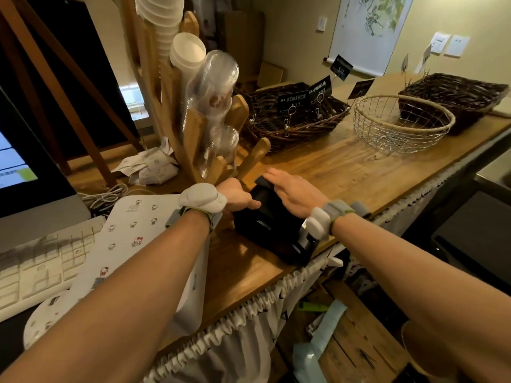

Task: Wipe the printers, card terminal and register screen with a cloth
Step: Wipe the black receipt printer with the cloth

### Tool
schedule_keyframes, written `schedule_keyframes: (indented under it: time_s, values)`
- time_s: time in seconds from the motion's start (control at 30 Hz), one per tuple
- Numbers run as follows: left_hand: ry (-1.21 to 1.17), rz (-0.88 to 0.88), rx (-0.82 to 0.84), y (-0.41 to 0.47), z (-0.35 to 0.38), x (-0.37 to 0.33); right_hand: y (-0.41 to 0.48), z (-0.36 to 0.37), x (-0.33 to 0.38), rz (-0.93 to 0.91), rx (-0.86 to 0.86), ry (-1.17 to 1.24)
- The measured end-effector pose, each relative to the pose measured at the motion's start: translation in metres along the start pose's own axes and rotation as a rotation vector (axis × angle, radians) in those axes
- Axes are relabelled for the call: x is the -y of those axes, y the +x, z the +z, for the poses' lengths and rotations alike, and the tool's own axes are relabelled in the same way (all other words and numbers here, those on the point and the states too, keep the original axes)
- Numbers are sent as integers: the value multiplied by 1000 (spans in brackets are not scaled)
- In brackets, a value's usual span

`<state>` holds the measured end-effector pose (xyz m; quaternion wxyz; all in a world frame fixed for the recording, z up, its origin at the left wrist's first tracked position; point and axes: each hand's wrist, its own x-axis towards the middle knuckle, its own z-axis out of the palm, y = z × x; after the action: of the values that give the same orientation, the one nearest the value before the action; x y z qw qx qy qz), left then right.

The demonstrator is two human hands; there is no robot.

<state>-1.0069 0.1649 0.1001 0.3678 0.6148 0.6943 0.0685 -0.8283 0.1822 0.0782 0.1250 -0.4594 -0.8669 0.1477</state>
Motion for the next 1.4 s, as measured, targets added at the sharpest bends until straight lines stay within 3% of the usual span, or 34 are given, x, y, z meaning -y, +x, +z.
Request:
schedule_keyframes:
  time_s: [0.2, 0.37, 0.53, 0.77, 1.17, 1.33, 1.4]
  values:
    - [29, -14, 0, 1, -1, 0, 35, -3, 8, 39, 99, 6]
    - [24, -2, 2, 3, -1, 1, 14, 7, -6, -75, -23, 17]
    - [6, -3, -16, 4, 1, 3, 58, -3, 15, 83, 141, -23]
    - [-42, -20, 9, 4, 2, 1, 5, 7, -8, 55, -59, 127]
    - [-28, -29, 14, -6, 3, -2, -18, 16, -8, 164, -95, 198]
    - [-33, -30, 33, -4, 4, -1, -58, 24, -27, 187, -162, 478]
    - [-23, -26, 24, -4, 4, 0, -48, 22, -21, 294, -151, 666]
